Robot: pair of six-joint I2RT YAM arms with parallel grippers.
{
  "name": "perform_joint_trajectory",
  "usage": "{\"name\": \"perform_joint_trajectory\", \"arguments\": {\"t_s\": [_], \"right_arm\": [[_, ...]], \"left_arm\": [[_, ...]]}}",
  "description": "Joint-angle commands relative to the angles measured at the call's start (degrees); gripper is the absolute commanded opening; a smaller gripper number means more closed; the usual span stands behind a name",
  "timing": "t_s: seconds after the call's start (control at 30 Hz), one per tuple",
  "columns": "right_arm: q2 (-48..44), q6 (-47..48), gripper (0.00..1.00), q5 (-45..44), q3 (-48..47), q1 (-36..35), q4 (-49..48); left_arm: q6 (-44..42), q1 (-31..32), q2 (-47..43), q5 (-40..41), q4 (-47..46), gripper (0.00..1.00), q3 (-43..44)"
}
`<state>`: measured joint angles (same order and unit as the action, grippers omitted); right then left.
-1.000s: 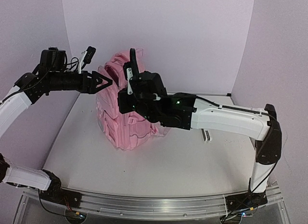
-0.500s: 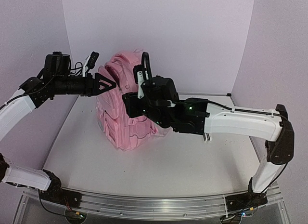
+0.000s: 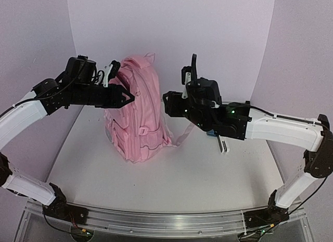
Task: Pack the student bag
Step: Zip the student bag at the center of the board.
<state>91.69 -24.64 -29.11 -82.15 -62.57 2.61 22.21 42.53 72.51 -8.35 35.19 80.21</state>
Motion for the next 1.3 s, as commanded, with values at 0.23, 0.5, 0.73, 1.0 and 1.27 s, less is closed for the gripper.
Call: {"name": "perform_joint_trajectory", "arguments": {"t_s": [0.23, 0.5, 0.73, 1.0, 1.27], "right_arm": [[-1.2, -3.7, 0.56, 1.9, 2.2, -0.5, -1.4], [-2.1, -4.1, 0.56, 1.7, 3.5, -0.5, -1.8], [-2.6, -4.2, 0.56, 1.5, 4.4, -0.6, -2.0], [-2.8, -4.2, 0.56, 1.2, 5.0, -0.5, -2.1], [-3.0, -4.1, 0.57, 0.9, 5.3, -0.5, -2.1]], "left_arm": [[19.1, -0.2, -2.6, -5.2, -9.3, 0.41, -6.7], [21.4, -0.2, -2.1, -7.5, -13.8, 0.38, -8.6], [23.3, -0.2, -1.6, -8.7, -16.7, 0.35, -9.5], [24.2, -0.2, -1.7, -10.3, -17.6, 0.26, -9.9], [25.3, -0.2, -2.7, -9.7, -12.5, 0.27, -9.8]]}}
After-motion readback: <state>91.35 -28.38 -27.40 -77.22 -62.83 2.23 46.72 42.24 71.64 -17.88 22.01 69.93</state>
